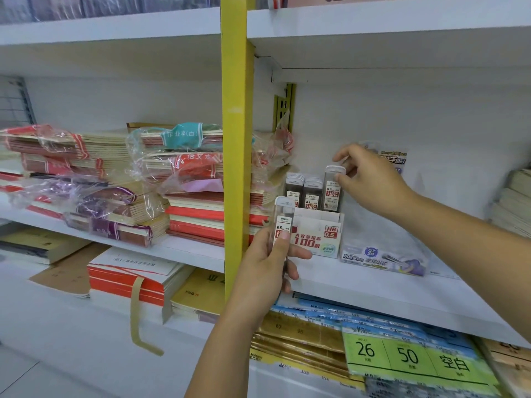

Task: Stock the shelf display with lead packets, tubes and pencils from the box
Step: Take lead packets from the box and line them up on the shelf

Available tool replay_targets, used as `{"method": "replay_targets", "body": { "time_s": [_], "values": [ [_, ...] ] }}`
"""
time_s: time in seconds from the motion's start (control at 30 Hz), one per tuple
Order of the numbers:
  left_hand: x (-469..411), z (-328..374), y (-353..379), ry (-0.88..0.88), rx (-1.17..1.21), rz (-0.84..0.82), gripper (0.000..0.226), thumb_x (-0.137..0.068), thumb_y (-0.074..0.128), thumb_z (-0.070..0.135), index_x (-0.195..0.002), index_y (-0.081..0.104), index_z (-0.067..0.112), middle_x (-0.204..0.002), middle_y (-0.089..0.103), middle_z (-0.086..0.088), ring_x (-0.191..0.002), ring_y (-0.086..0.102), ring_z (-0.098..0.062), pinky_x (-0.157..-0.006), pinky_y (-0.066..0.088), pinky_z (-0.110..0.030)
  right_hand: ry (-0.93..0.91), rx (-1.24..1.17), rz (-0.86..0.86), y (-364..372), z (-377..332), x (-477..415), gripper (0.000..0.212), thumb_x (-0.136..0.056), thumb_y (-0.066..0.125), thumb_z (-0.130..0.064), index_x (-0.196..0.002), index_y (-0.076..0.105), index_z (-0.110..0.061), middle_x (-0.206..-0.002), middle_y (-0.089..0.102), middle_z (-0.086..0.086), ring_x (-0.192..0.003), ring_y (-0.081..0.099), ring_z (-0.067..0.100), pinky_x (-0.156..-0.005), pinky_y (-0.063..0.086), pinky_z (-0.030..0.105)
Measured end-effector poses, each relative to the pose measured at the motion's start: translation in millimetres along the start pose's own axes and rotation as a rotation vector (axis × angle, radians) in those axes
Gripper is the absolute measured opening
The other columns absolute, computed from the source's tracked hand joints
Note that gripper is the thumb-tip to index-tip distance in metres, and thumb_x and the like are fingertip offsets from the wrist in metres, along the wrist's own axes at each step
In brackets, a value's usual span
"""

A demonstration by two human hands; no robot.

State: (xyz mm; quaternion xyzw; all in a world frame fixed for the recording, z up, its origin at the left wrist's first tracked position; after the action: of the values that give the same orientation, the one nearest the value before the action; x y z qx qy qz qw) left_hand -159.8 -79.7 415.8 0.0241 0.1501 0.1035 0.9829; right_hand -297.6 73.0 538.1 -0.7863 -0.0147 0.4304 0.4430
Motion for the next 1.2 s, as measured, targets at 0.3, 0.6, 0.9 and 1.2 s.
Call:
{"method": "replay_targets", "body": {
  "time_s": [0.3,0.6,0.9,1.2],
  "values": [
    [-1,2,0,-0.035,0.098,0.036,0.020,-0.102,0.053,0.031,-0.102,0.069,0.042,-0.092,0.075,0.001,-0.067,0.065,-0.010,-0.055,0.056,-0.026,0.065,0.109,0.033,18,24,4,0.017,-0.092,0.061,-0.022,-0.103,0.071,-0.013,-0.109,0.059,0.015,-0.112,0.048,0.031,-0.091,0.037,0.035],
    [-12,7,14,0.003,0.065,0.018,0.016,-0.100,0.056,0.032,-0.102,0.072,0.031,-0.084,0.073,0.003,-0.066,0.064,-0.007,-0.054,0.054,-0.022,-0.061,-0.262,0.016,-7,-28,47,0.026,-0.094,0.052,-0.035,-0.117,0.064,-0.030,-0.089,0.067,-0.013,-0.081,0.055,-0.003,-0.066,0.038,0.012],
    [-24,6,22,0.262,-0.304,0.260,0.021,-0.095,0.062,0.034,-0.116,0.063,0.041,-0.103,0.067,0.017,-0.097,0.061,0.001,-0.079,0.054,-0.022,0.083,-0.628,0.239,-27,-17,30,0.019,-0.092,0.060,-0.014,-0.093,0.060,-0.032,-0.086,0.068,-0.001,-0.068,0.061,0.004,-0.059,0.046,0.016],
    [-35,-8,31,0.455,-0.922,0.145,0.052,-0.102,0.049,0.039,-0.151,0.036,0.029,-0.161,0.027,0.011,-0.151,0.007,-0.008,-0.120,0.008,-0.030,-0.174,-0.013,0.138,-11,-5,15,0.016,-0.093,0.058,-0.019,-0.108,0.061,-0.022,-0.086,0.062,-0.009,-0.071,0.056,0.004,-0.067,0.045,0.026]
  ]
}}
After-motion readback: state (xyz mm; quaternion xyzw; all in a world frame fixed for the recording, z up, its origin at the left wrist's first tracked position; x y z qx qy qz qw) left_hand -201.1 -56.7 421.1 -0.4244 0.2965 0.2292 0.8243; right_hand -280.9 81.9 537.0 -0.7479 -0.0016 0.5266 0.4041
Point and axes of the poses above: each hand's wrist, its own x-axis away from the middle knuckle, its own y-axis out of the palm, z = x × y, the point moved 3 cm from there along -x, towards the middle knuckle
